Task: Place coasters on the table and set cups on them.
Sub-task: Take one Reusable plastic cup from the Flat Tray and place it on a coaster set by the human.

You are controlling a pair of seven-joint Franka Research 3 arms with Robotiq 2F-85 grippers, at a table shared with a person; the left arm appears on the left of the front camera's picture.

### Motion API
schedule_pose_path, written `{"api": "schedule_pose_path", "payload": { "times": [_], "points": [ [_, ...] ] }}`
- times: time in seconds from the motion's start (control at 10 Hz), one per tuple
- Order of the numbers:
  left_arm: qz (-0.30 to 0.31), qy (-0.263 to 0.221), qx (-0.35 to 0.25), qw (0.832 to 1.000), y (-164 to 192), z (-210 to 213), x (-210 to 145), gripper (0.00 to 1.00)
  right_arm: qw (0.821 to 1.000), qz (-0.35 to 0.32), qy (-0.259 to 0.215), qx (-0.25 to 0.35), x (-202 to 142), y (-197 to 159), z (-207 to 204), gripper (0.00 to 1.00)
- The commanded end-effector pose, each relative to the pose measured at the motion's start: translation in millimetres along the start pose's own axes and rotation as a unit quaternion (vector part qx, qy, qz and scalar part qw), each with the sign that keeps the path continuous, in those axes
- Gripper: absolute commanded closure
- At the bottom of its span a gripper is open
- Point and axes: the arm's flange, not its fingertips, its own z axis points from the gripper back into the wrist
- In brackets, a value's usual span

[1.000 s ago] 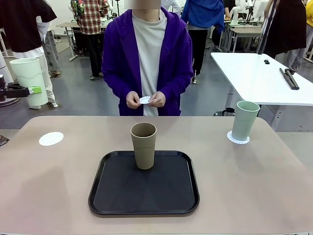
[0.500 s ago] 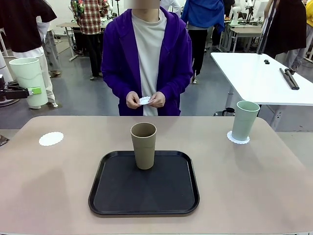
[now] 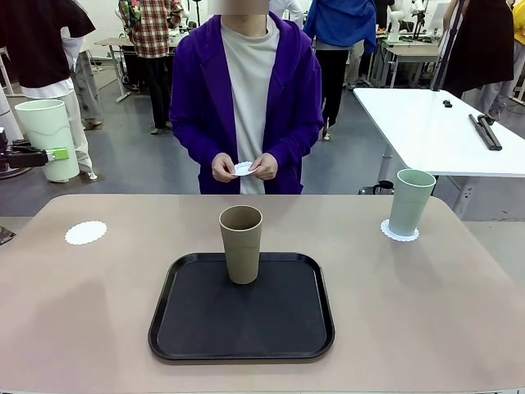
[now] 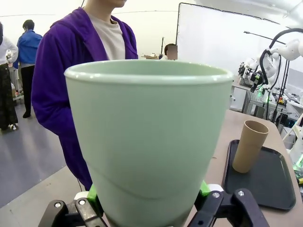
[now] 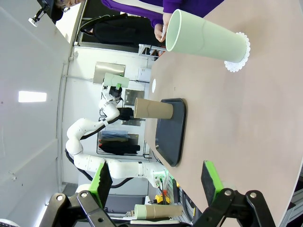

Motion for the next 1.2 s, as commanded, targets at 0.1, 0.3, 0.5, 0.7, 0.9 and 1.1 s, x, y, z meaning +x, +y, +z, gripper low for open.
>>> {"api": "schedule_pose_path", "payload": {
  "times": [0.1, 0.3, 0.5, 0.7, 0.9, 1.1],
  "points": [
    [0.004, 0.003, -0.040, 0.999, 29, -8, -22, 0.17, 1.000, 0.001, -0.002, 0.005, 0, 2, -1, 0.00],
    [0.002, 0.007, -0.092, 0.996, 41, -14, -51, 0.17, 1.000, 0.001, -0.002, 0.005, 0, 2, -1, 0.00],
    [0.000, 0.014, -0.116, 0.993, 49, -18, -77, 0.17, 1.000, 0.001, -0.002, 0.005, 0, 2, -1, 0.00],
    [0.007, 0.030, -0.121, 0.992, 58, -14, -94, 0.17, 1.000, 0.001, -0.002, 0.005, 0, 2, -1, 0.00],
    [0.006, 0.028, -0.141, 0.990, 62, -11, -112, 0.17, 1.000, 0.001, -0.002, 0.005, 0, 2, -1, 0.00],
    [0.005, 0.020, -0.164, 0.986, 63, -12, -125, 0.17, 1.000, 0.001, -0.002, 0.005, 0, 2, -1, 0.00]
  ]
}}
